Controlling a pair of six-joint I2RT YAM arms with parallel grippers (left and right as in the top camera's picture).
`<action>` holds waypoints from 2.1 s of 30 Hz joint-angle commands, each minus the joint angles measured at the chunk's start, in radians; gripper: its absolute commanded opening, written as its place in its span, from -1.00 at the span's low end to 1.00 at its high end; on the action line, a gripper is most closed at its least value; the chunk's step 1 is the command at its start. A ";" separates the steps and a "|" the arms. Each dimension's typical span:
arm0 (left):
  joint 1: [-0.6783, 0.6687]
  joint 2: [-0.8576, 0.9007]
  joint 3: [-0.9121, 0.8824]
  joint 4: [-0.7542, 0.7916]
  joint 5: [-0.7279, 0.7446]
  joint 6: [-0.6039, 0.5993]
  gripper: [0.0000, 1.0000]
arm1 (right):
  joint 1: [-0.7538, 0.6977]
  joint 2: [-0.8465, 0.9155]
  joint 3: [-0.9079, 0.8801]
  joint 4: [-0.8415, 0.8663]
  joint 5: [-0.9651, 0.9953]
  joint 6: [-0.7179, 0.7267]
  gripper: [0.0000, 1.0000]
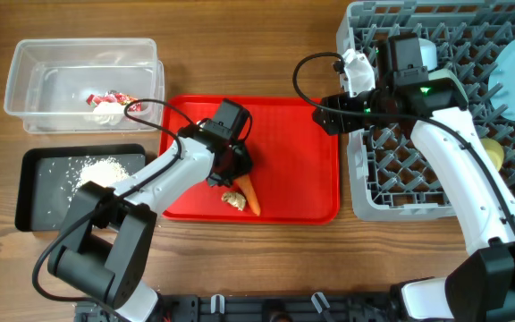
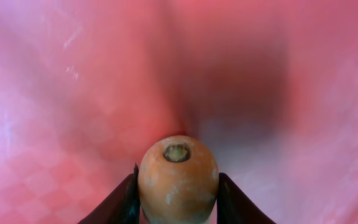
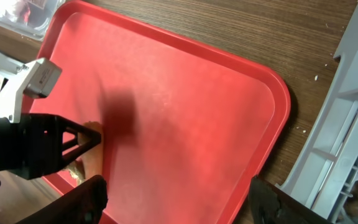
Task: Sort waste into correct bins and load items into the dishwasher rack
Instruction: 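Carry the carrot left and drop it onto the black tray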
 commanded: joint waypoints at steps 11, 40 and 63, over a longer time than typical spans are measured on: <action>0.126 -0.121 0.082 0.019 -0.037 0.134 -0.51 | -0.001 -0.012 -0.005 -0.010 0.024 0.013 0.50; 0.921 -0.328 0.083 -0.241 -0.343 0.235 -0.49 | -0.001 -0.012 -0.005 -0.017 0.041 0.014 0.50; 1.043 0.021 0.082 -0.177 -0.338 0.235 -0.13 | -0.001 -0.012 -0.005 -0.019 0.041 0.013 0.50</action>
